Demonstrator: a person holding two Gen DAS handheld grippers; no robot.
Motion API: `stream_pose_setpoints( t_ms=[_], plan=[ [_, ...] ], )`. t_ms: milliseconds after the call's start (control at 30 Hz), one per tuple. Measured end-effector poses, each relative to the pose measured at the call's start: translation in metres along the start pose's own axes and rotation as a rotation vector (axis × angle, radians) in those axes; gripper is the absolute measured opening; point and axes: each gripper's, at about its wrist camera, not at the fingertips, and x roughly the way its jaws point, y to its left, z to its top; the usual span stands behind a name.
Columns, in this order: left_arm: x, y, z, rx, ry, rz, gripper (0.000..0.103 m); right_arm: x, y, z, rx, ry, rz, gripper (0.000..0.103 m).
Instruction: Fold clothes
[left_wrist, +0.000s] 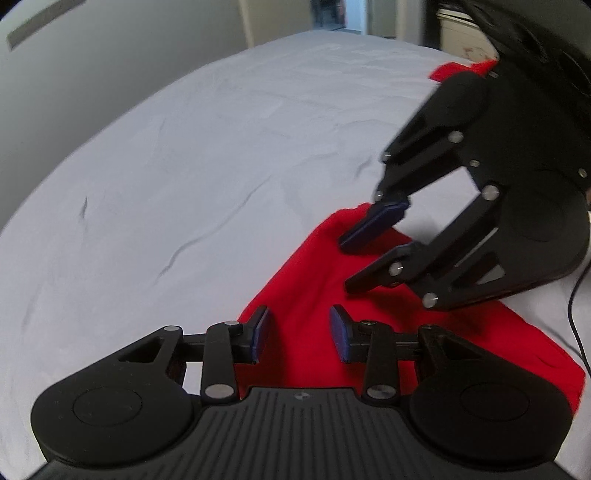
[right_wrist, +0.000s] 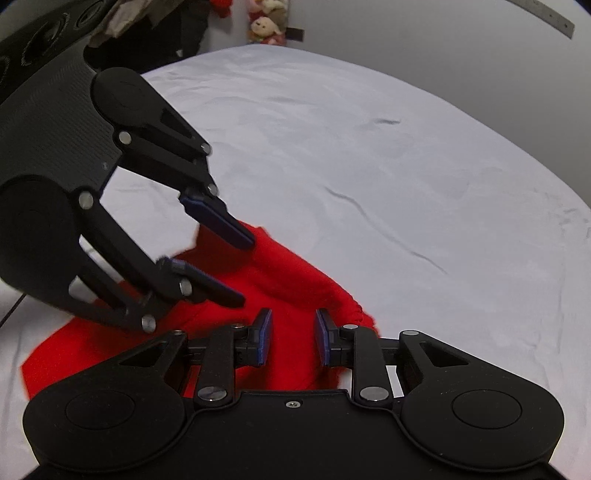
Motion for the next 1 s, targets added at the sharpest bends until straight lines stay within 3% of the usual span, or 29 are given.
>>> stream_pose_setpoints(
  t_ms=[233,500,600,733,1000],
  plan=[
    [0.020,0.015,-0.008,-0.037,-0.007,-0.020,0.034,0.032,-0.026,-0.006,0.115,0.023,0.063,0.024],
    [0.005,0.019,-0.013,-0.104,-0.020,-0.020,0.035,0.038,-0.034,-0.003,0.164,0.036,0.073,0.024],
    [-0.001,0.008,-0.020,-0.133,-0.027,0.006,0.034,0.029,-0.025,-0.001,0.169,0.044,0.053,0.026],
    [0.012,0.011,-0.018,-0.190,-0.036,0.017,0.034,0.006,-0.020,-0.005,0.203,0.028,0.055,0.038],
    [-0.020,-0.008,-0.055,-0.293,-0.084,0.011,0.034,-0.057,-0.006,-0.040,0.311,0.007,0.082,0.040]
  ],
)
